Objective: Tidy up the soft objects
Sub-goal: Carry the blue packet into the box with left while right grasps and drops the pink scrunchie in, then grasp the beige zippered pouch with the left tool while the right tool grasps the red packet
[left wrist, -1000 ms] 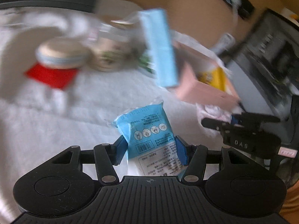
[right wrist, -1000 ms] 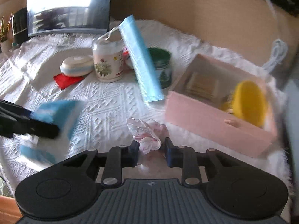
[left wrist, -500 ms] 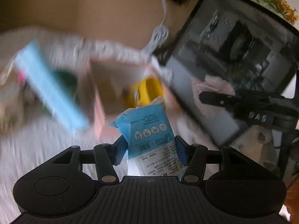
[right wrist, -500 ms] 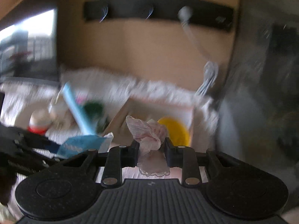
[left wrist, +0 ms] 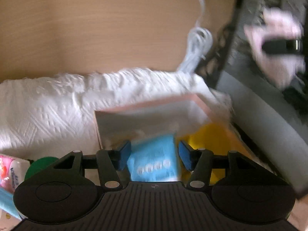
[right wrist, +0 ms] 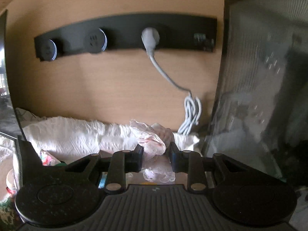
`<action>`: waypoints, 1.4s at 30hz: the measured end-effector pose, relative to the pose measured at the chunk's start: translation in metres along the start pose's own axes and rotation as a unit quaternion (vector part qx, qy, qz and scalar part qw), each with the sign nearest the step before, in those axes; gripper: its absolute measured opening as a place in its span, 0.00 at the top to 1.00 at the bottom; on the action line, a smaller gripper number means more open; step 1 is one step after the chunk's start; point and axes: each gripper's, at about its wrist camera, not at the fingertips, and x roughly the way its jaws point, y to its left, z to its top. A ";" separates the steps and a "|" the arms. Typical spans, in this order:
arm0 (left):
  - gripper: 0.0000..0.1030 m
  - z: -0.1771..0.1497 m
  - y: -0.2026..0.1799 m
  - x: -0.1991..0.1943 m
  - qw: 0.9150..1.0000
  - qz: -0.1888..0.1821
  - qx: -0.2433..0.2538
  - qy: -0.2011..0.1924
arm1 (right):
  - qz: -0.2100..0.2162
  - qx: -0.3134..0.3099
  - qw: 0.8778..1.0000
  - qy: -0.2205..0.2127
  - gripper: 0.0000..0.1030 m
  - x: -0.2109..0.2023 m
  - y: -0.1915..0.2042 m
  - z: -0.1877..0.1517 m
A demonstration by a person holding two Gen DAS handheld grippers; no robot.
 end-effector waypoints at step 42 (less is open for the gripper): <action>0.42 -0.144 0.234 -0.213 0.916 0.149 -0.359 -0.096 | 0.128 -0.106 0.978 0.130 0.34 0.000 0.149 -0.125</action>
